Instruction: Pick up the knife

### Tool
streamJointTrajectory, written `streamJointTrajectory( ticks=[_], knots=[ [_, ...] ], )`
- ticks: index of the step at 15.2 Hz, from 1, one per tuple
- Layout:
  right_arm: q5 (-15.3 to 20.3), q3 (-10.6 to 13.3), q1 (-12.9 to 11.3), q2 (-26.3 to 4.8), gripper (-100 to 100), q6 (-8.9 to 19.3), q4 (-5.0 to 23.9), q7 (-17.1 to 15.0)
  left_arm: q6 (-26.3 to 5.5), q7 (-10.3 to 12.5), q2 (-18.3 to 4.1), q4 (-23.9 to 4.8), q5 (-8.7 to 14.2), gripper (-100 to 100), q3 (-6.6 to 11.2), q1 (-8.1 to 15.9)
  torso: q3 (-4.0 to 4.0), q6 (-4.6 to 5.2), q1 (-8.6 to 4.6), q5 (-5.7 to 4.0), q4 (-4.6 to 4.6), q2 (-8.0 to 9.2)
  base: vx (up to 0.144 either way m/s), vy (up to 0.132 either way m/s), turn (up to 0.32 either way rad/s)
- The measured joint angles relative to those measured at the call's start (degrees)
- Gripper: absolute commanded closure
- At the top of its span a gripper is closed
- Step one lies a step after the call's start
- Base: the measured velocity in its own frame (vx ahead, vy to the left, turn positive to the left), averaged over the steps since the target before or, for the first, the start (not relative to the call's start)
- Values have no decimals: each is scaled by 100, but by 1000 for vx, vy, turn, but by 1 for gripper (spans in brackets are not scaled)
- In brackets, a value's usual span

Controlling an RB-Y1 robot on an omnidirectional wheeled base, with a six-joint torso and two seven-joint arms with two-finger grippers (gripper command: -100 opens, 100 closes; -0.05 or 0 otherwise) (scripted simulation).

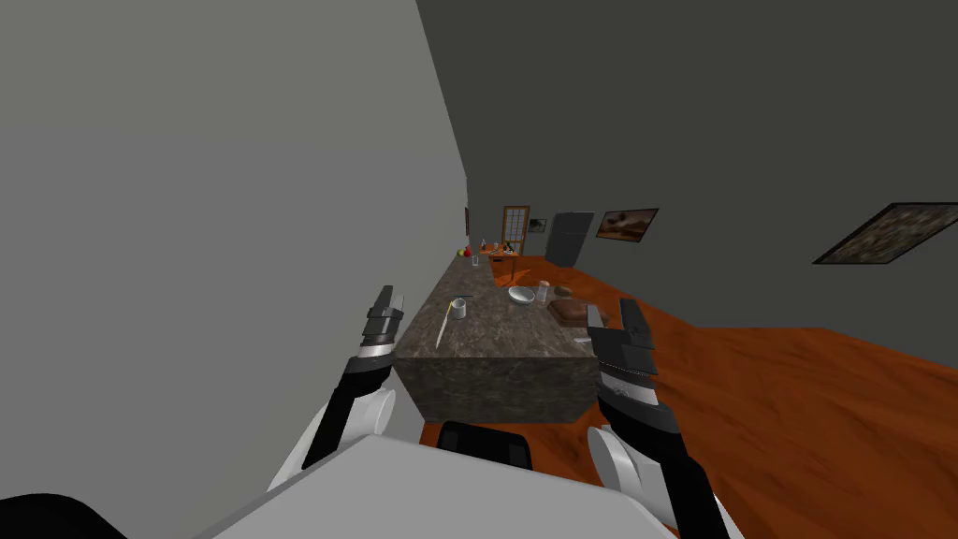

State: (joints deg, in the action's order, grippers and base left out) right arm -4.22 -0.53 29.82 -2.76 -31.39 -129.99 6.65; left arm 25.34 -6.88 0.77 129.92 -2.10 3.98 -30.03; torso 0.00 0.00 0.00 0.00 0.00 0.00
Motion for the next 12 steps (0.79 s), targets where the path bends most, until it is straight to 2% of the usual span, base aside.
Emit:
streamJointTrajectory(
  ticks=[5, 12],
  knots=[
    [0, 0, 0, 0, 0, 0, 0, 0, 25, 90, -554, -213, 63, -100, -79, -141, 4, 1, -8, -2, 1, 7, -16, -25, -57],
    [0, 1, -1, 1, 0, 0, 0, 0, 90, 275, -1348, -651, 169, -100, -374, -430, 10, 2, -19, -4, 3, 18, -34, -43, -87]
  ],
)
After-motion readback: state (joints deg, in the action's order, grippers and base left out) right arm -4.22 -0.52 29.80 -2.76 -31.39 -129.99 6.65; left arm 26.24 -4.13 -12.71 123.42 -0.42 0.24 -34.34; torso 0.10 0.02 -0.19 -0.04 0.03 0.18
